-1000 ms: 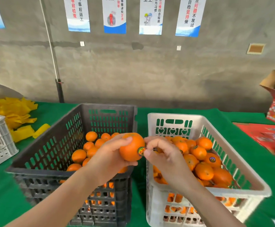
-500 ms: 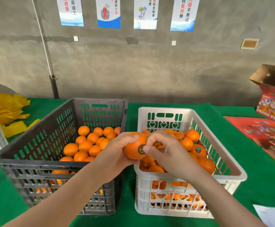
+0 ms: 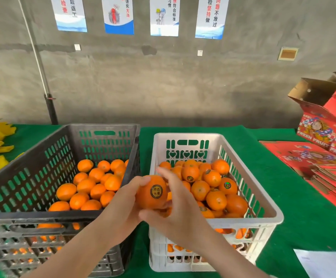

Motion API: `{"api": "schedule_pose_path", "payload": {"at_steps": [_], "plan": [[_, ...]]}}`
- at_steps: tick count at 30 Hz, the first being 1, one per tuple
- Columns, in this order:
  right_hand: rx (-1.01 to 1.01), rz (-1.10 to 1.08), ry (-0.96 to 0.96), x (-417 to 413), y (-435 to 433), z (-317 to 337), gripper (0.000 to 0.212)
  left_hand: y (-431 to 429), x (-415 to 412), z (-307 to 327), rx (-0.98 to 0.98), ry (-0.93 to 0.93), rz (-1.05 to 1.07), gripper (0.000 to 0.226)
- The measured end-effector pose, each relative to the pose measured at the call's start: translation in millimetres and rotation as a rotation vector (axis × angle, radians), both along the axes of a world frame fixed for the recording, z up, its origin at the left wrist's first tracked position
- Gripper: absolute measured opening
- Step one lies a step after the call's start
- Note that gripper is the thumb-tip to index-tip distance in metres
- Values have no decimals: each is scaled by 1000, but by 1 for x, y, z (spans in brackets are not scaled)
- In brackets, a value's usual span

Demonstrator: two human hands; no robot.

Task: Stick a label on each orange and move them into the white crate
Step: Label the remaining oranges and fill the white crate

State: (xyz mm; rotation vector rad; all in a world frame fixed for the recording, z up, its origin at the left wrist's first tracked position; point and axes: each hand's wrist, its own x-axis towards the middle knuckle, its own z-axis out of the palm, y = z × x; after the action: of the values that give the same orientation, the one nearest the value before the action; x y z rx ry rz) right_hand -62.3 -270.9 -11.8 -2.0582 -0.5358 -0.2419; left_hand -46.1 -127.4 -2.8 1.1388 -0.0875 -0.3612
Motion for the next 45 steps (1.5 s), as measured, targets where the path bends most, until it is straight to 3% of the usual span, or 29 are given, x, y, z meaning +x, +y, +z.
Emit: {"api": "schedule_pose_path", "payload": {"at_steps": [3,6,7,10,13,18,23,25,27,29,30,32,35,37,40,42,43,45], "plan": [[33,-29,-122,15,-4,-5,63,-17,19,-14,51,1,141,40],[88,-144,-125,53,-22,-1,58,-34,40,-31,296,-238,219,25],[70,-216,-100,72,-30,-3,61,-38,48,-40,478,-356,193,21],[-58,-474,0,141,-66,-13,64,-47,74,-58,1391,-740,96,34],[-211,-629,155,194,-97,-26,65,-55,85,-64,1691,-790,-64,33],[-414,-638,237,229,-112,-57,70,-54,87,-70,1715,-812,-47,30],[-422,-658,320,221,-104,-67,78,-52,87,-66,1646,-761,-22,29],[-283,-693,200,203,-94,-49,68,-51,85,-64,1622,-750,-21,29],[3,-615,-63,168,-80,-26,47,-50,85,-62,1594,-737,-24,27],[260,-381,-357,109,-66,-12,20,-50,84,-60,1561,-732,-15,21],[270,-224,-450,75,-60,-17,11,-50,83,-59,1557,-756,0,18],[73,59,-426,15,-52,-46,11,-51,78,-56,1533,-817,73,17],[-452,295,163,-30,-49,-110,26,-45,65,-60,1263,-827,312,15],[-744,258,445,-34,-53,-152,41,-39,51,-66,1048,-749,488,12],[-946,194,502,-39,-49,-182,55,-27,11,-88,850,-718,703,17],[-963,145,456,-41,-42,-194,48,-17,-22,-114,875,-804,752,15],[-952,118,440,-41,-41,-196,40,-12,-38,-129,909,-813,728,15],[-880,77,427,-43,-43,-196,28,-6,-62,-155,984,-654,548,18]]}}
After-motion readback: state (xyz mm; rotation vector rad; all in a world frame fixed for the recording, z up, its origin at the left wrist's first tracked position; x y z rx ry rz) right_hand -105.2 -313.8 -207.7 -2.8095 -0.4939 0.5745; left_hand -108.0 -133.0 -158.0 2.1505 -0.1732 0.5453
